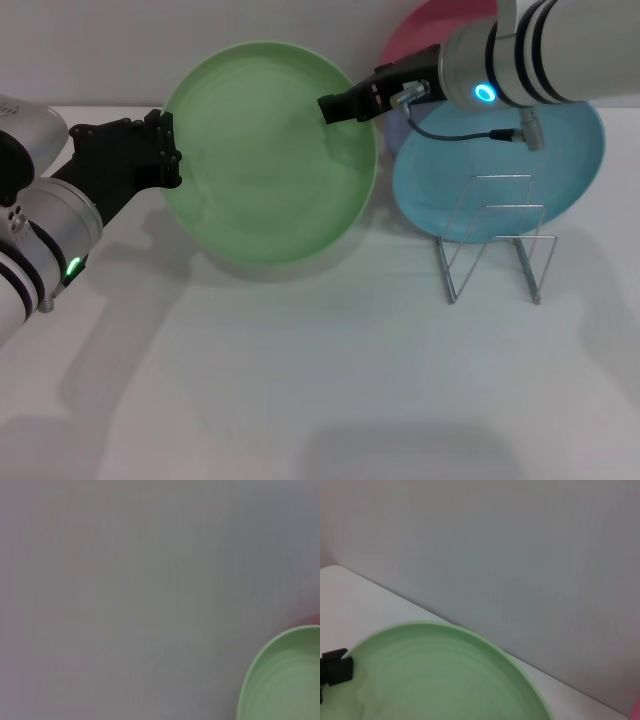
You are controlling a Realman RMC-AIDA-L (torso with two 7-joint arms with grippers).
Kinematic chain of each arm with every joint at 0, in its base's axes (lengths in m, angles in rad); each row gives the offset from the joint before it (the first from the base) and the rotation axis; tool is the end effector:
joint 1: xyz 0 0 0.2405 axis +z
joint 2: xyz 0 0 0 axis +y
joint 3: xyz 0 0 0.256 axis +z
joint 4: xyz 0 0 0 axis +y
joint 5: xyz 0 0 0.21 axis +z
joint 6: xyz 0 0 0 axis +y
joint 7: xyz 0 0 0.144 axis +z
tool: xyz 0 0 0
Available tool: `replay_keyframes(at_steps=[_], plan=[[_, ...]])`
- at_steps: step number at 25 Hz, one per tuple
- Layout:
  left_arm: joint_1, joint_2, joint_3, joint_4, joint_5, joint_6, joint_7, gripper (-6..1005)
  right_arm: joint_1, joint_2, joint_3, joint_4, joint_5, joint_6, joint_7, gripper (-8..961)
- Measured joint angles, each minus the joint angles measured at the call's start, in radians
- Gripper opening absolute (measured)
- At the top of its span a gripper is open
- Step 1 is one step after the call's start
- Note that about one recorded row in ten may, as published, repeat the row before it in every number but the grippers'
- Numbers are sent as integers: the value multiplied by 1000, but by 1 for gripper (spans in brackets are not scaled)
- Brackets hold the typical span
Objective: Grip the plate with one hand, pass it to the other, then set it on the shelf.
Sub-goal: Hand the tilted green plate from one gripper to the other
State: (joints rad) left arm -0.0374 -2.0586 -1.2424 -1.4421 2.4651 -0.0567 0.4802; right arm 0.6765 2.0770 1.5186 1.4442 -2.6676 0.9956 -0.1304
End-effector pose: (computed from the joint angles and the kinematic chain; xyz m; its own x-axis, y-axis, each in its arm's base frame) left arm -0.2042 0.3375 -0.0077 0.8010 0.1990 0.5647 0.5968 -0.3395 -0.7270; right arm 0.0774 0.4074 -0.0136 0.8244 -0.4910 -0.2817 -0.5503 -0.5786 -0.6019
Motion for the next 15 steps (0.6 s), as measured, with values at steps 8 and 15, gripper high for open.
replay_keyframes(at_steps=[8, 15], plan=[[-1, 0, 5, -2, 0, 0, 0, 95, 19, -1, -19, -34, 1, -14, -1, 819], [0, 0, 6, -3, 0, 0, 0, 100, 31, -1, -25, -58, 0, -23, -3, 818]])
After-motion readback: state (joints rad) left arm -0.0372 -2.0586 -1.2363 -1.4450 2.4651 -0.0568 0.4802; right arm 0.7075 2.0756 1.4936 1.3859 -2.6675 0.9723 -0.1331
